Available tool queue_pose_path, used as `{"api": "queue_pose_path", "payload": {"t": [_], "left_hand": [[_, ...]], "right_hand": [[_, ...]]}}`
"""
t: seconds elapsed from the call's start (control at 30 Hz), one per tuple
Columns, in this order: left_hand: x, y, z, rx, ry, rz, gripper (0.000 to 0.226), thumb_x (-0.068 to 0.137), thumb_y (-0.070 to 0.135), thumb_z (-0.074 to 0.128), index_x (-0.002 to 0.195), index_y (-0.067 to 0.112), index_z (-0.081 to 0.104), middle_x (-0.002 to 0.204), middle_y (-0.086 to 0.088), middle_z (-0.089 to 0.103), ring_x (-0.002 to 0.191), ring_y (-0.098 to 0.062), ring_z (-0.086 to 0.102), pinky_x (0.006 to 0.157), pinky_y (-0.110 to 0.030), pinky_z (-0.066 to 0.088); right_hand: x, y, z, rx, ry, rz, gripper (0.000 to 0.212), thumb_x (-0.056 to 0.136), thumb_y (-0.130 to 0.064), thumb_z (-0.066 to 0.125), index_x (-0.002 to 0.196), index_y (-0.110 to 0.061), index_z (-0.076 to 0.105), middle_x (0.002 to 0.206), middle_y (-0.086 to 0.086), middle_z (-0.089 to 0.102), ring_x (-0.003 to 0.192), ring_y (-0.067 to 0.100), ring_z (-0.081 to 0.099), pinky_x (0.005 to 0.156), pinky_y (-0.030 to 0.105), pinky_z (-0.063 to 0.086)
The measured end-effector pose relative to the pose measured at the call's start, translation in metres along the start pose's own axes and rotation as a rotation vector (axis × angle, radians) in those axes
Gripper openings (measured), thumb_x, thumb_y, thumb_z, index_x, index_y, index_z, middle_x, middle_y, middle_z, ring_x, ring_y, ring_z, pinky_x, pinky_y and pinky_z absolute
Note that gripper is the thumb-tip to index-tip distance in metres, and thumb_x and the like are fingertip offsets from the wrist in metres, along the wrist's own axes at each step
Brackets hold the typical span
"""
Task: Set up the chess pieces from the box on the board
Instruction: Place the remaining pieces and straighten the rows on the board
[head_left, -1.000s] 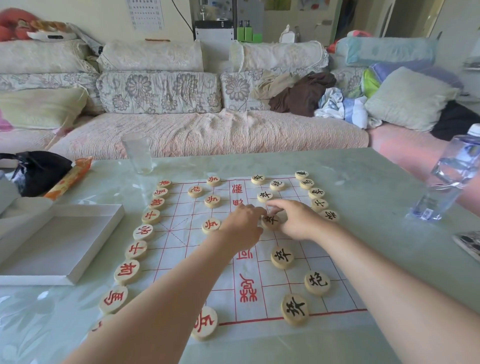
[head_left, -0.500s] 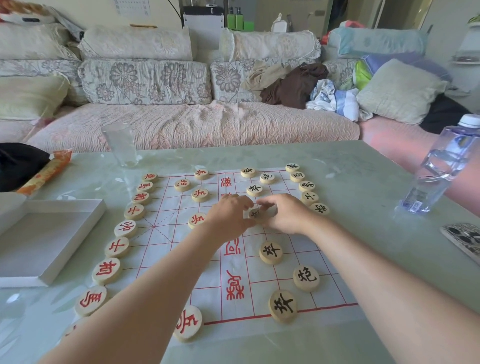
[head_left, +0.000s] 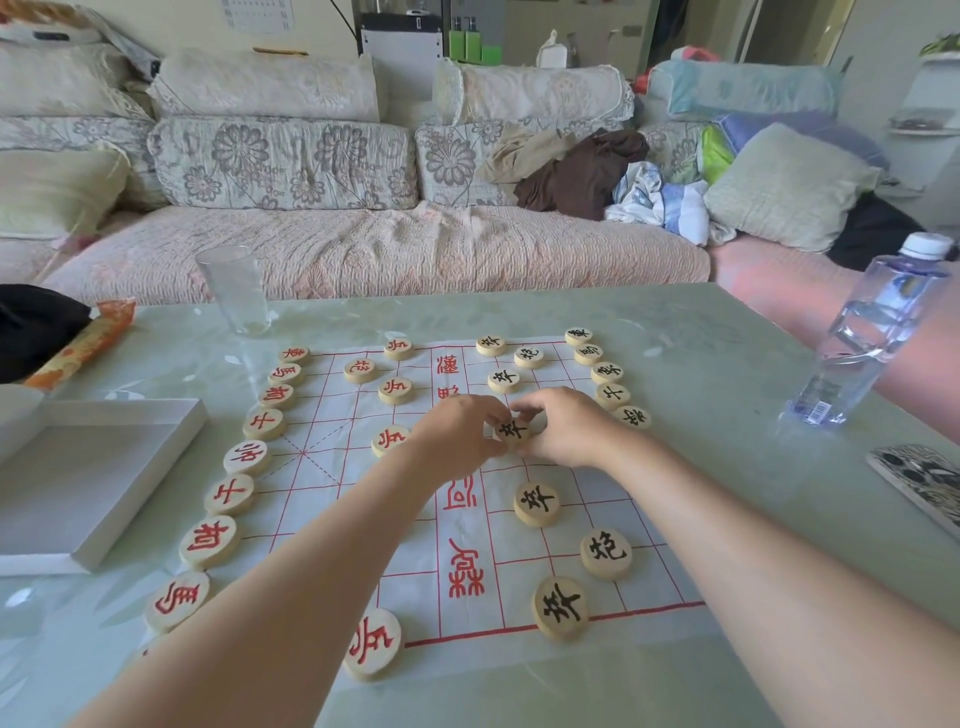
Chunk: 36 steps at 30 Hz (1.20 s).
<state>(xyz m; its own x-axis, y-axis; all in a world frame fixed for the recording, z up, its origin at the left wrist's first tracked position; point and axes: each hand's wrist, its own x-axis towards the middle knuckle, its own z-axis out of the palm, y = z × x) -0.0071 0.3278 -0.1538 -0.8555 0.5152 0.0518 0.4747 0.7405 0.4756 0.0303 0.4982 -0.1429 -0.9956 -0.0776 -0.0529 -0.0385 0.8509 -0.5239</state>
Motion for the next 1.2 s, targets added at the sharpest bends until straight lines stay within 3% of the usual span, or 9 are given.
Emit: {"api": "queue_pose_path", "payload": {"t": [0.13, 0.27, 0.33, 0.43, 0.6, 0.77, 0.87, 1.1, 1.2], "left_hand": [[-0.008, 0.004, -0.004, 0.008, 0.044, 0.002, 0.044, 0.084, 0.025, 0.070, 0.126, 0.027, 0.057, 0.125, 0.005, 0.057, 0.106, -0.016, 0.055, 0.085, -0.026, 0.044], [-0.024, 0.015, -0.013, -0.014, 0.120, 0.044, 0.031, 0.085, 0.020, 0.066, 0.115, 0.027, 0.062, 0.105, 0.008, 0.057, 0.089, -0.009, 0.052, 0.076, -0.021, 0.040], [-0.035, 0.023, -0.018, -0.009, 0.094, 0.062, 0.027, 0.085, 0.019, 0.065, 0.111, 0.026, 0.063, 0.100, 0.010, 0.057, 0.085, -0.008, 0.054, 0.069, -0.017, 0.038], [-0.053, 0.028, -0.019, -0.010, 0.012, 0.039, 0.029, 0.085, 0.022, 0.067, 0.113, 0.029, 0.062, 0.102, 0.013, 0.058, 0.084, -0.006, 0.056, 0.063, -0.013, 0.040], [-0.078, 0.032, -0.007, -0.016, -0.083, -0.022, 0.041, 0.085, 0.024, 0.069, 0.124, 0.028, 0.057, 0.120, 0.011, 0.060, 0.098, -0.011, 0.058, 0.082, -0.022, 0.046], [-0.086, 0.045, 0.004, -0.010, -0.071, -0.006, 0.046, 0.083, 0.025, 0.069, 0.127, 0.028, 0.056, 0.122, 0.010, 0.061, 0.102, -0.013, 0.059, 0.088, -0.029, 0.050], [-0.088, 0.046, 0.005, 0.015, -0.054, 0.000, 0.042, 0.083, 0.030, 0.069, 0.124, 0.028, 0.059, 0.120, 0.011, 0.062, 0.101, -0.012, 0.058, 0.087, -0.029, 0.050], [-0.086, 0.042, 0.004, 0.019, -0.061, -0.008, 0.041, 0.081, 0.028, 0.072, 0.119, 0.031, 0.060, 0.119, 0.012, 0.061, 0.096, -0.010, 0.058, 0.086, -0.031, 0.051], [-0.089, 0.044, -0.006, 0.024, -0.008, 0.006, 0.042, 0.080, 0.027, 0.073, 0.120, 0.030, 0.060, 0.117, 0.010, 0.058, 0.091, -0.008, 0.056, 0.079, -0.023, 0.048]], "right_hand": [[-0.006, -0.002, -0.003, 0.011, 0.055, 0.048, 0.049, 0.082, -0.042, 0.072, 0.129, -0.034, 0.060, 0.114, -0.015, 0.061, 0.104, 0.011, 0.058, 0.084, 0.025, 0.046], [-0.024, -0.008, -0.012, 0.002, 0.040, 0.039, 0.023, 0.085, -0.030, 0.067, 0.108, -0.032, 0.065, 0.102, -0.012, 0.063, 0.091, 0.011, 0.059, 0.072, 0.023, 0.046], [-0.035, -0.011, -0.014, -0.030, -0.027, 0.055, 0.019, 0.084, -0.027, 0.065, 0.102, -0.033, 0.066, 0.098, -0.014, 0.063, 0.091, 0.010, 0.061, 0.074, 0.023, 0.048], [-0.052, -0.015, -0.015, -0.100, -0.118, 0.072, 0.032, 0.080, -0.031, 0.068, 0.111, -0.035, 0.064, 0.102, -0.015, 0.063, 0.095, 0.010, 0.061, 0.083, 0.026, 0.052], [-0.079, -0.014, -0.011, -0.129, -0.114, 0.073, 0.057, 0.078, -0.033, 0.075, 0.133, -0.032, 0.056, 0.111, -0.014, 0.060, 0.103, 0.010, 0.058, 0.090, 0.027, 0.049], [-0.085, -0.014, 0.001, -0.122, -0.098, 0.080, 0.039, 0.078, -0.046, 0.071, 0.116, -0.038, 0.066, 0.106, -0.015, 0.066, 0.097, 0.011, 0.062, 0.085, 0.031, 0.054], [-0.085, -0.018, 0.001, -0.121, -0.113, 0.061, 0.042, 0.076, -0.053, 0.073, 0.115, -0.036, 0.067, 0.104, -0.014, 0.065, 0.096, 0.011, 0.062, 0.086, 0.033, 0.054], [-0.085, -0.018, -0.002, -0.144, -0.118, 0.049, 0.051, 0.079, -0.043, 0.074, 0.127, -0.037, 0.060, 0.110, -0.013, 0.062, 0.100, 0.012, 0.059, 0.086, 0.029, 0.051], [-0.090, -0.020, -0.009, -0.141, -0.070, 0.050, 0.054, 0.082, -0.035, 0.070, 0.133, -0.036, 0.054, 0.113, -0.015, 0.058, 0.102, 0.011, 0.057, 0.082, 0.026, 0.046]]}}
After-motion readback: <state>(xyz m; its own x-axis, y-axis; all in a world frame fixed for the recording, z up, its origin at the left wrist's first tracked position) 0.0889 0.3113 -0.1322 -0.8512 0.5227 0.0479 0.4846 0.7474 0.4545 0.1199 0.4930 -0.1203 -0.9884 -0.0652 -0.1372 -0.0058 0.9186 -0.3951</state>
